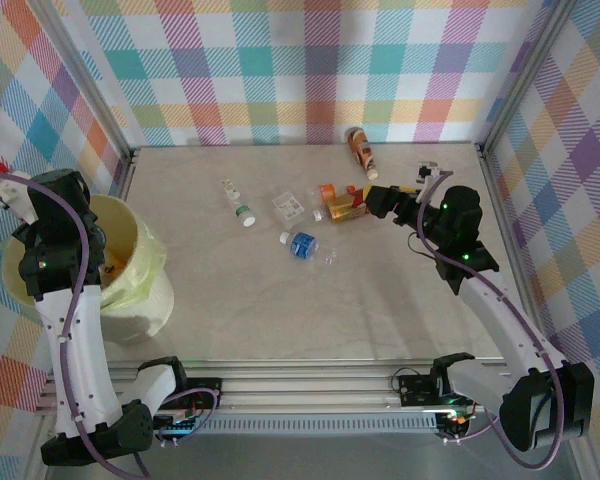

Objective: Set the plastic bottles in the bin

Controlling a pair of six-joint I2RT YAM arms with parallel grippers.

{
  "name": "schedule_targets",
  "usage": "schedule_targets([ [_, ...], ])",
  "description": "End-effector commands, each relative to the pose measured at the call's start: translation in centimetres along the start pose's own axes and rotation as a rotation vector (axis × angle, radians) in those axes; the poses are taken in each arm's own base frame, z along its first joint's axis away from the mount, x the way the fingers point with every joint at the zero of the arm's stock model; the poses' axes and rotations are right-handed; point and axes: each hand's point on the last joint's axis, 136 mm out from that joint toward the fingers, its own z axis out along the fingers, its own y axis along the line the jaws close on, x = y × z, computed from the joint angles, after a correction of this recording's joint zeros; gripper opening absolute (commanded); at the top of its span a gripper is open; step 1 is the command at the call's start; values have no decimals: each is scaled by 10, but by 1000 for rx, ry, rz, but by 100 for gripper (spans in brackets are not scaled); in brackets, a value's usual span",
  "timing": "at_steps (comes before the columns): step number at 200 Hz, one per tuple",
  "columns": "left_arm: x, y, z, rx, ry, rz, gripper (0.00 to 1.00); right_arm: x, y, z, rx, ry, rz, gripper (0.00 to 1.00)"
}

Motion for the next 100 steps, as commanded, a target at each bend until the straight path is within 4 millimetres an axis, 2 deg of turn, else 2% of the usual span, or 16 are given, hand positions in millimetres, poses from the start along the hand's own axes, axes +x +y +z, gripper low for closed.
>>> schedule_targets([
  [1,23,2,6,12,77,-63,57,-3,14,-2,-52,-4,-71,100],
  [51,56,19,21,-104,133,-130,58,-5,-2,1,18,-23,-29,100],
  [69,62,16,26,-113,156,-151,73,-6,-3,3,20,-23,-11,100],
  [100,56,15,26,-129,160,-162,90,-5,-7,5,37,-18,12,100],
])
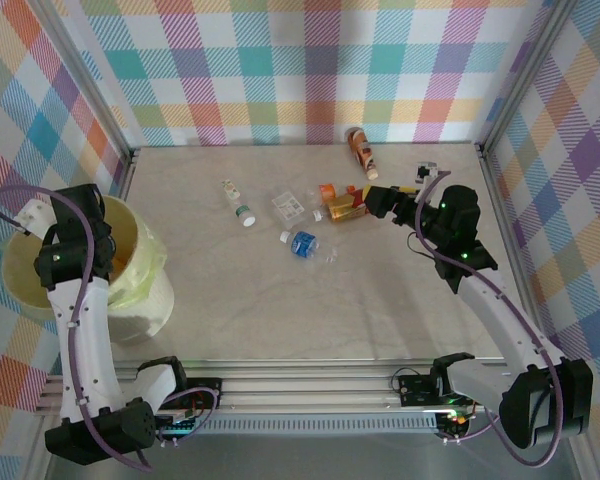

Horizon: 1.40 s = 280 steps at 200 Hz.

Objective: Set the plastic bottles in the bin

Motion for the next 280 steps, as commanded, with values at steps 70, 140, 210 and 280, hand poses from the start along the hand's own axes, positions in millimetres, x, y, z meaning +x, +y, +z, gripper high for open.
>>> schedule_targets([
  [70,-14,-15,-21,128,20,-57,98,-1,-5,5,25,4,42,100],
  [140,-9,-69,-64,452,98,-59,100,10,-14,-1,61,9,74,100],
  [210,22,-173,-136,787,104,68,100,15,-15,-4,70,22,63,100],
  [280,92,-265,-178,869,133,218,100,20,-26,-14,144,16,62,100],
])
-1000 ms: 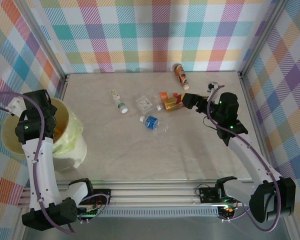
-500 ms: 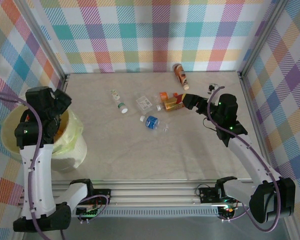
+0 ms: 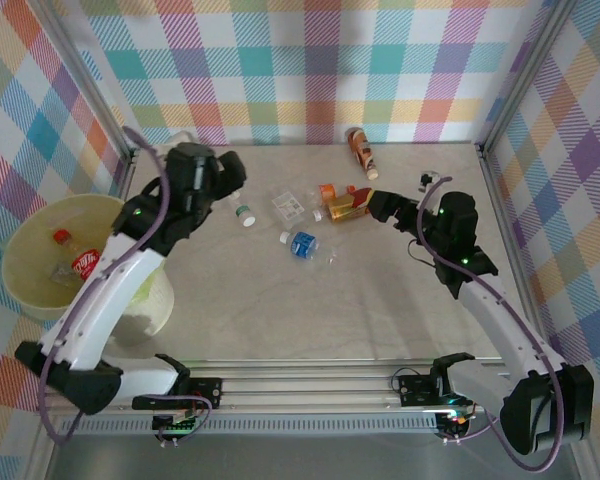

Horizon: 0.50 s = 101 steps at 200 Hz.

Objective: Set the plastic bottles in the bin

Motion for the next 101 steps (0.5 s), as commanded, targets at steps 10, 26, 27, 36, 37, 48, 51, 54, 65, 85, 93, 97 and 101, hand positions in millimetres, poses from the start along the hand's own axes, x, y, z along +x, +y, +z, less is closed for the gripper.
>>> schedule_targets([
  [10,-7,-21,20,-13,-41,-30,100,4,-6,-7,46,-2,-22,100],
  [26,5,-26,43,-50,-8,-4,100,4,-10,-10,69,-4,-23,100],
  [27,5,-26,44,-53,-7,-3,100,4,-10,-10,70,-4,-23,100],
  [36,13,-27,59,-83,16,18,100,6,-12,-11,79,-1,-22,100],
  [37,13,-27,61,-87,17,20,100,5,-12,-11,80,-3,-22,100],
  [48,18,-26,77,-127,39,38,100,5,-13,-13,90,-4,-25,100],
  [51,20,-24,83,-145,47,44,100,6,-13,-13,92,-2,-25,100],
  [54,22,-23,89,-159,55,46,100,6,-13,-13,93,-2,-26,100],
  [65,25,-17,106,-206,79,43,100,6,-14,-14,98,-1,-30,100],
  [85,32,-5,137,-279,109,47,100,7,-15,-15,104,0,-31,100],
  [93,35,1,149,-305,120,43,100,7,-16,-16,110,1,-30,100],
  [97,37,4,155,-320,127,44,100,7,-16,-16,110,1,-30,100],
  [101,38,8,160,-334,131,43,100,8,-16,-16,112,4,-29,100],
])
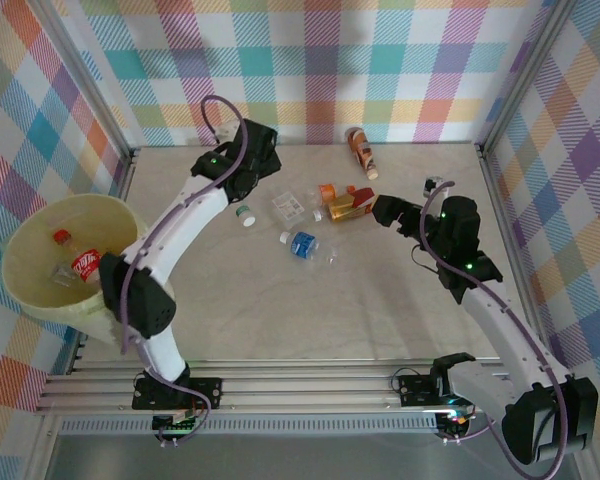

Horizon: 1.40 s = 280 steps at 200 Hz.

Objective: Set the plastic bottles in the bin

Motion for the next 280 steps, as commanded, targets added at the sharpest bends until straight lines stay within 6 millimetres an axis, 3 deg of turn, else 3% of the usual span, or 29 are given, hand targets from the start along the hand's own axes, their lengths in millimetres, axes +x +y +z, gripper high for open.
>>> schedule_targets([
  [1,-4,22,27,-117,18,-16,100,3,-2,-4,17,1,-26,100],
  [42,4,52,90,-222,100,-60,100,5,-4,-9,36,5,-34,100],
  [67,11,67,116,-281,154,-57,100,5,-7,-10,49,0,-31,100],
  [102,33,85,162,-289,276,-128,100,2,-7,-7,48,-6,-20,100],
  [119,37,88,175,-298,307,-121,100,1,-6,-7,49,-3,-18,100],
  [149,47,77,199,-236,360,-116,100,-1,-6,-6,53,-10,-16,100],
  [192,69,71,219,-213,426,-110,100,-1,-5,-9,53,-13,-11,100],
  [231,82,90,223,-311,438,-114,100,2,-7,-10,57,-5,-13,100],
  [280,91,86,227,-278,457,-124,74,15,16,-7,-78,78,-68,100],
])
